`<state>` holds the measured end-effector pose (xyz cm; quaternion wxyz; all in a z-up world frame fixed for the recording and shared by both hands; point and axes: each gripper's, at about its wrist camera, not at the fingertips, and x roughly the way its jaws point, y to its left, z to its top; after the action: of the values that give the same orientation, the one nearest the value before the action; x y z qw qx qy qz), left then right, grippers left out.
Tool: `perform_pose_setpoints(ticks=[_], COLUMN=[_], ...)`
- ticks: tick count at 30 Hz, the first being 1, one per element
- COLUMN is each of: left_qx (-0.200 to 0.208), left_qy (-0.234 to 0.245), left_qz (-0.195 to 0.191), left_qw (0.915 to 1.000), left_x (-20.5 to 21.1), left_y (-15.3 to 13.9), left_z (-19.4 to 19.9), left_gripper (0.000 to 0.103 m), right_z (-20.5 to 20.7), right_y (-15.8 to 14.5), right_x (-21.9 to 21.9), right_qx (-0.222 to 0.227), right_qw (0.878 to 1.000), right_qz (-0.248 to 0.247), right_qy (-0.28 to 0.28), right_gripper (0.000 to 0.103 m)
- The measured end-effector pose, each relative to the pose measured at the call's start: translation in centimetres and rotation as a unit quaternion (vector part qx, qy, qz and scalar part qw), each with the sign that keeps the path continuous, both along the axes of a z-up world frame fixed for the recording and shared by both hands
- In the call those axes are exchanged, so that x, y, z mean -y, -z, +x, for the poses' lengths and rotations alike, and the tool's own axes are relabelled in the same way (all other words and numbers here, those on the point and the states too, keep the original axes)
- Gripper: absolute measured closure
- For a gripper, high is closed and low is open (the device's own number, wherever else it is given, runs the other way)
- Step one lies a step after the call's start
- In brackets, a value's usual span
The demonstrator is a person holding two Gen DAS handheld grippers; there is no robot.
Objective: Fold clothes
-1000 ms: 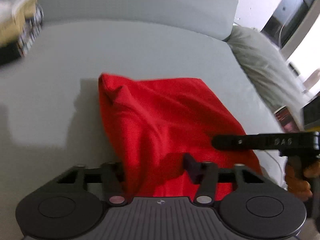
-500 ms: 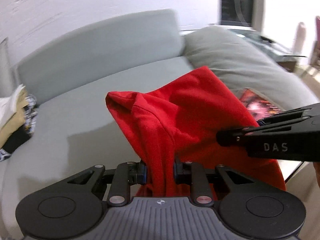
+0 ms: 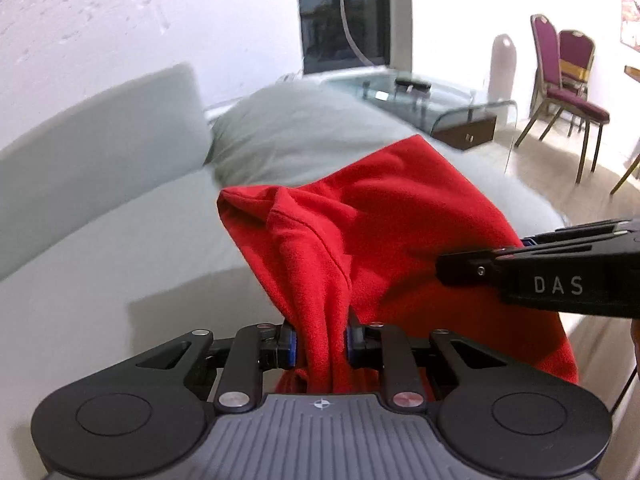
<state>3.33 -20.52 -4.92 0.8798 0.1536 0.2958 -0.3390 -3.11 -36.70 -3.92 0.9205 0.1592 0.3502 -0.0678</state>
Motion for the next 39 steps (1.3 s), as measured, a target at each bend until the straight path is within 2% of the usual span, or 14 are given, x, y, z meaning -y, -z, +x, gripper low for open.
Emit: perform_pose_setpoints(ticks=[5,9,10,13,15,18,20,23,27,29,32,34,35,39], left_qx=[-0.013,-0.078,-0.098,-0.109,-0.090,-0.084,-0.072,-0.027,-0.014,-0.034,-0.061,-0.062,-0.067,-0.093], left_qy=[0.013,-0.030,-0.067,-0.105,-0.109,-0.090,-0.052,0.015,0.036,0.011,0.001,0.008,0.009,0.007], left_qz=[-0.047,-0.058,-0.051,-0.060,-0.062,-0.108,-0.130,-0.088,-0.032,-0.021,-0.038,-0.040,-0.044,-0.067], left_qw=[0.9987,0.9949,0.9915,0.9867,0.9881,0.9864,0.9876,0.9957,0.9987,0.9991,0.9974,0.9972,0.9968,0.9934], left_x=[3.9,5.7,4.9,1.5,0.1,-0.7,0.3,5.1,9.6,10.2,9.1,8.9,8.8,7.7], left_y=[1.2,3.6,4.0,4.6,4.4,3.4,2.6,2.5,4.0,5.1,5.7,5.9,6.0,5.8], left_z=[4.2,9.6,10.5,10.5,9.1,6.9,5.4,3.8,3.7,4.7,4.8,4.9,5.1,5.5], left_gripper=[0.080,0.056,0.064,0.055,0.055,0.060,0.069,0.079,0.089,0.098,0.098,0.098,0.098,0.097], right_z=[2.3,5.3,6.0,5.3,3.0,0.3,-0.7,0.0,4.9,8.2,12.8,14.8,15.7,16.3], right_y=[-0.3,1.7,2.4,3.5,3.3,3.0,2.5,1.8,1.0,0.9,2.9,4.3,4.7,4.4], right_x=[5.2,9.4,10.4,13.1,14.3,14.9,13.7,11.3,9.6,11.0,15.2,17.7,19.1,24.5], right_qx=[0.036,0.056,0.044,0.009,0.030,0.032,0.046,0.058,0.061,0.049,-0.016,-0.027,-0.015,0.057], right_qw=[0.998,0.996,0.995,0.990,0.989,0.986,0.987,0.992,0.996,0.998,0.994,0.984,0.981,0.969], right_qz=[-0.013,-0.014,-0.029,-0.036,0.007,0.031,0.025,-0.010,-0.053,-0.021,0.112,0.177,0.191,0.180], right_qy=[0.044,0.069,0.082,0.135,0.144,0.161,0.152,0.108,0.033,0.016,0.001,0.008,0.018,0.162], right_gripper=[0.083,0.080,0.068,0.032,0.031,0.037,0.058,0.081,0.083,0.079,0.076,0.093,0.102,0.097])
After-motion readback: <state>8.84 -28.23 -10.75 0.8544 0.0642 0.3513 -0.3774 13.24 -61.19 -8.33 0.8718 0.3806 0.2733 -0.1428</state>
